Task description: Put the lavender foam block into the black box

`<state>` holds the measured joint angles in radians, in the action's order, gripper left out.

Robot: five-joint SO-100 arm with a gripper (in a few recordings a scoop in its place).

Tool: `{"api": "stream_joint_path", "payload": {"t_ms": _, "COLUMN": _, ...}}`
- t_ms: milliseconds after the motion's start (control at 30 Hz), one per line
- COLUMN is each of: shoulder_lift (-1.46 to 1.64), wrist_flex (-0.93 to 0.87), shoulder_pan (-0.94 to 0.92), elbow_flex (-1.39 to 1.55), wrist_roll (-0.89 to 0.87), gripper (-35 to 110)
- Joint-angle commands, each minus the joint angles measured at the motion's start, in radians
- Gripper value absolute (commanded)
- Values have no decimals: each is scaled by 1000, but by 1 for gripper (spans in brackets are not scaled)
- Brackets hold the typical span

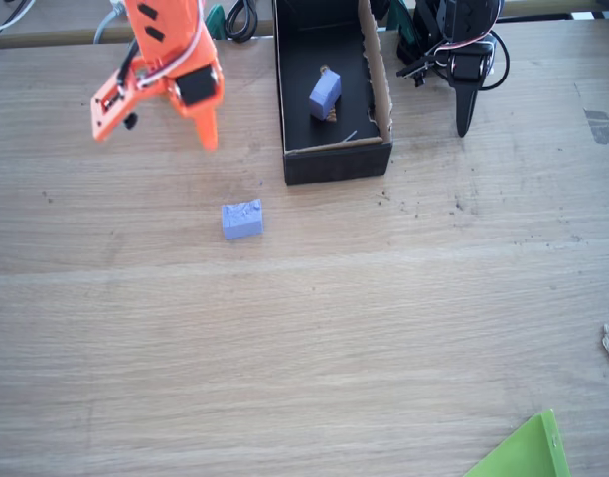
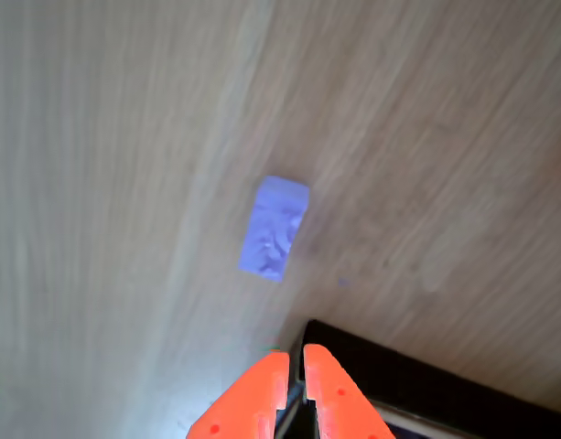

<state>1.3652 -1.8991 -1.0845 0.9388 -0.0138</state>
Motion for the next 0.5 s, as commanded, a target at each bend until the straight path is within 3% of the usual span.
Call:
{"api": "stream_joint_path", "payload": {"t_ms": 0, "shoulder_lift": 12, "wrist_flex": -6, "shoulder_pan": 26, "elbow_flex": -41, "wrist_roll": -40, "gripper": 0}}
{"api": "stream_joint_path", "payload": {"t_ms": 467, "shoulder_lift": 26, "wrist_flex": 41, "shoulder_pan": 189, "elbow_flex": -15, "wrist_roll": -126, "gripper": 0}}
